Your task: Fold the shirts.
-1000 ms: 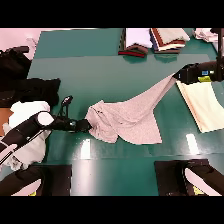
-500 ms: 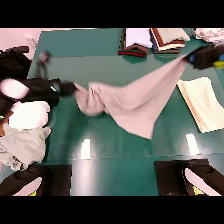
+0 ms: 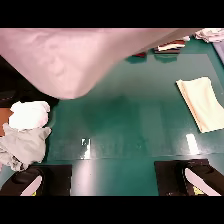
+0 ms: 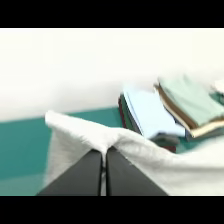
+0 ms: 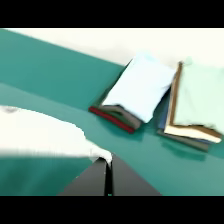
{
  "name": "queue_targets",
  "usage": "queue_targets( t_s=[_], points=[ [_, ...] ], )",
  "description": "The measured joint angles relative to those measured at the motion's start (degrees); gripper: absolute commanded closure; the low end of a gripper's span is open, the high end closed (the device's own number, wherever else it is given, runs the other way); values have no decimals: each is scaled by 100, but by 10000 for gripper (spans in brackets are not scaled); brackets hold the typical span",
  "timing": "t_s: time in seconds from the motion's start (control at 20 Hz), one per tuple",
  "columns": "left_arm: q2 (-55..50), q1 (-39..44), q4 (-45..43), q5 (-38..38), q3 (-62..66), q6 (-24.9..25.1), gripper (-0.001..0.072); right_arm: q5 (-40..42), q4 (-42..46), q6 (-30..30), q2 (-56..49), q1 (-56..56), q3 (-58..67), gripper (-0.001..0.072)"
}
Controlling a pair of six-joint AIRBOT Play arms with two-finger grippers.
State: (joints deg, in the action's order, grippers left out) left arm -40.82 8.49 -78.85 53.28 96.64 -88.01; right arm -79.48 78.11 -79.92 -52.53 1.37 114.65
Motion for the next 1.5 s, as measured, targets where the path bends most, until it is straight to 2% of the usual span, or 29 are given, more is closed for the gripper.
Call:
queue_targets(
  t_s=[0.15,0.45,0.7,0.8,1.05,1.2,1.25,1.3,1.35,1.4,1.5],
  points=[
    [144,-13,-11,66,527,0,686,-74,354,4,146,0,216,700],
    [-4,-13,260,339,920,22,686,68,852,-107,334,0,-122,700],
    [-1182,-13,275,1373,496,107,685,-455,1003,-166,-737,0,-208,700],
    [-1803,-15,271,1488,13,170,685,-686,1016,-164,-1392,0,-214,700],
    [-3447,-17,225,555,-872,304,685,-844,1040,-120,-3150,0,-227,699],
    [-4046,-35,192,72,-1023,332,683,-763,1038,-111,-3829,0,-227,699],
    [-4151,-61,181,2,-1051,339,660,-713,1038,-111,-3995,-2,-227,695],
    [-4225,-103,160,-66,-1062,345,390,-675,1029,-109,-4103,-13,-229,574],
    [-4275,-155,160,-114,-1060,345,154,-599,1023,-109,-4188,-26,-227,347],
    [-4319,-223,160,-85,-1045,339,150,-544,1023,-101,-4253,-42,-221,313],
    [-4354,-424,155,122,-933,284,150,-459,981,-96,-4306,-85,-190,316]
  ],
)
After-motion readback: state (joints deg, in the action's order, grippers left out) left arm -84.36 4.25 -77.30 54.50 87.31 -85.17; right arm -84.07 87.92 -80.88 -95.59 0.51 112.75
